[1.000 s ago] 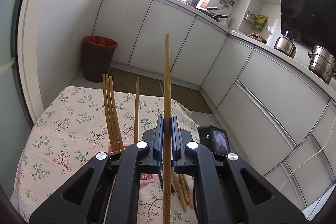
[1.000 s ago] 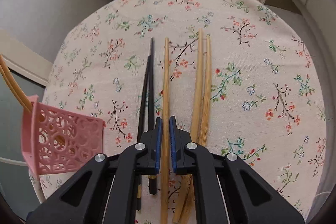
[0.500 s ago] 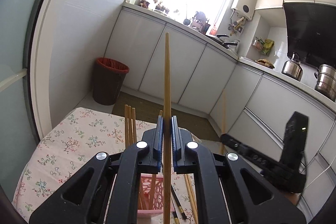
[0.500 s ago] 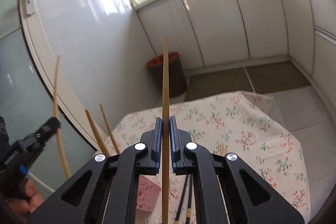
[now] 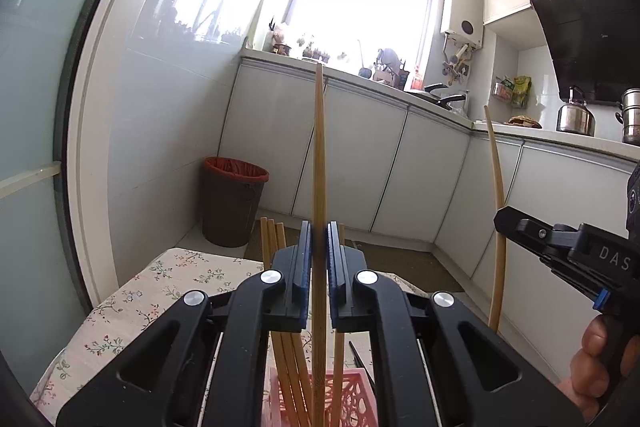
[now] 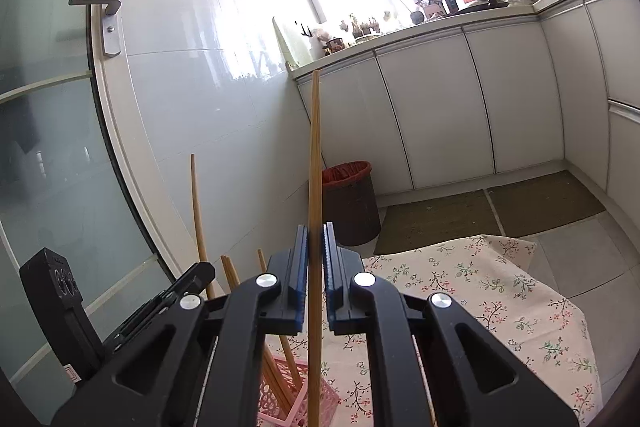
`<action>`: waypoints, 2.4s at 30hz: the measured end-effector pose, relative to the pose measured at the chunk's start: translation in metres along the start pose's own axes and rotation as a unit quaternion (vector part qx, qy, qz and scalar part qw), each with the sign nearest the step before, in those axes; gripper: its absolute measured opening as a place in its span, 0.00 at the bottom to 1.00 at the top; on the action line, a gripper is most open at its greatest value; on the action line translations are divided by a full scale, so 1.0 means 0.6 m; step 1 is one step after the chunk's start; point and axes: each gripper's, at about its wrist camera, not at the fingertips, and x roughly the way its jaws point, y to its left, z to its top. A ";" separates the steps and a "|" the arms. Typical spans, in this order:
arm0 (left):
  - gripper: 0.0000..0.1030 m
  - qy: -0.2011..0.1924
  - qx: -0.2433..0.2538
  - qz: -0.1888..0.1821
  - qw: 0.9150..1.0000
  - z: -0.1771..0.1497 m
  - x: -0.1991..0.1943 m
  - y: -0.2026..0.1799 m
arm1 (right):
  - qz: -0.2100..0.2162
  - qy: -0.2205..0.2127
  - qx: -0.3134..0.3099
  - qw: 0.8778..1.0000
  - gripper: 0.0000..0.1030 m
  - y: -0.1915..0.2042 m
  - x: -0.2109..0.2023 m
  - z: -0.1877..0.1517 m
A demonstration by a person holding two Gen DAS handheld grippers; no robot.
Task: Organize utensils
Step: 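Lower both held chopsticks into the pink basket and open both tools, then grasp a wooden chopstick with the right tool and lift it upright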
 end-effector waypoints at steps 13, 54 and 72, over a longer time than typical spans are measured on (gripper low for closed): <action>0.24 0.068 0.007 0.047 0.997 -0.054 0.013 0.003 | -0.004 0.008 -0.002 1.000 0.07 0.003 0.004 -0.018; 0.71 0.267 -0.096 0.082 0.955 0.046 -0.016 0.080 | -0.025 0.041 -0.019 0.999 0.34 0.038 0.030 -0.023; 0.70 0.346 -0.010 -0.006 0.938 -0.054 0.024 -0.089 | -0.129 0.337 0.142 0.922 0.32 -0.194 0.052 -0.111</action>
